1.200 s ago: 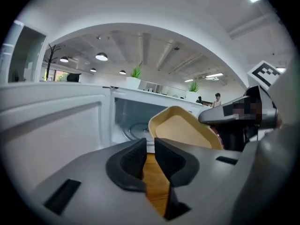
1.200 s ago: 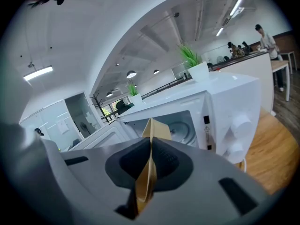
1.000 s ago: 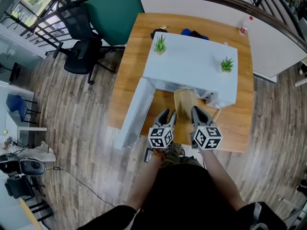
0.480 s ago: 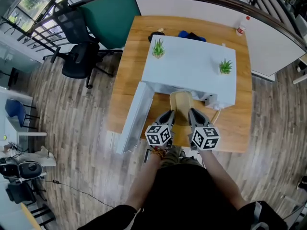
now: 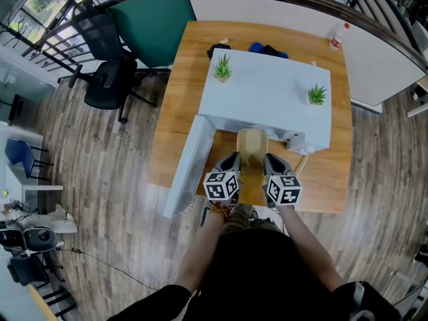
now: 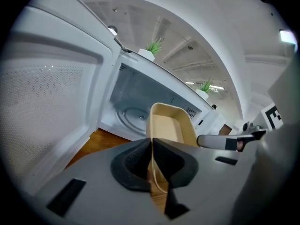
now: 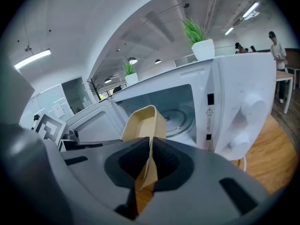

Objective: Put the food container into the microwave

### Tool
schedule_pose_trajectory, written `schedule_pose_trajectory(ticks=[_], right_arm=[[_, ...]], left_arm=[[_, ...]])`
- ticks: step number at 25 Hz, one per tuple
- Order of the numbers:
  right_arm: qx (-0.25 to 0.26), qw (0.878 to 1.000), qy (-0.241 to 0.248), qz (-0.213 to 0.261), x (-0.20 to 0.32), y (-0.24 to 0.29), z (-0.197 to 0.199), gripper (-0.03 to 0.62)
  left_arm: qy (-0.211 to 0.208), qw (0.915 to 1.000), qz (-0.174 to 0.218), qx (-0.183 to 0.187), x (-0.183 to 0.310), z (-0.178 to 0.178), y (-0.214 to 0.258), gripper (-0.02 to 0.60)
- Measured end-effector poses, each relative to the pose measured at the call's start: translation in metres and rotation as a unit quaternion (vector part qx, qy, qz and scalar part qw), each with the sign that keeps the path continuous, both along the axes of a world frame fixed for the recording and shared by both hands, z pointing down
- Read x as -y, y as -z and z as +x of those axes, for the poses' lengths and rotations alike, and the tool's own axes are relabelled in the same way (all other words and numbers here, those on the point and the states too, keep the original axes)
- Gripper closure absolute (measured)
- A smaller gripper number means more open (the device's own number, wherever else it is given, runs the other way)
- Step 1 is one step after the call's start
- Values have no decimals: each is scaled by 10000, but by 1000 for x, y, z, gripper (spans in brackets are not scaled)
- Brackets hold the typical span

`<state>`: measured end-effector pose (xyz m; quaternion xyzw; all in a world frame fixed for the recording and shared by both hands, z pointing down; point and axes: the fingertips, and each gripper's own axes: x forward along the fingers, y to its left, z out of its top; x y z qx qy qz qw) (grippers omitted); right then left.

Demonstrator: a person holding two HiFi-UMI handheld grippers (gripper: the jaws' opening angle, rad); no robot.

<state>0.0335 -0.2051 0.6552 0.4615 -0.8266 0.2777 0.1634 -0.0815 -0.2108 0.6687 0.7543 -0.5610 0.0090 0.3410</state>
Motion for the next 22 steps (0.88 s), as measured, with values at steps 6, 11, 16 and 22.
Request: schedule_pose_trajectory(ticks=[6,11,16,22], right_arm=[[-135,9999,-34,-6,16,-11,1,563],[-172,9999,7,14,27,-15,-2,560],[-365,9993,23,112,37,-19,-3,559],[-671,9974,43,248,42,-17,5,546]], left_arm=[[-77,10000,-36,-14,17,-1,-2,546],[-76,9999,-104,-21,29,-6,-8,546],[-78,9998,-156,20,43,-6,-11,548],[-49,9998,-187,16,62,-7,-12,549]])
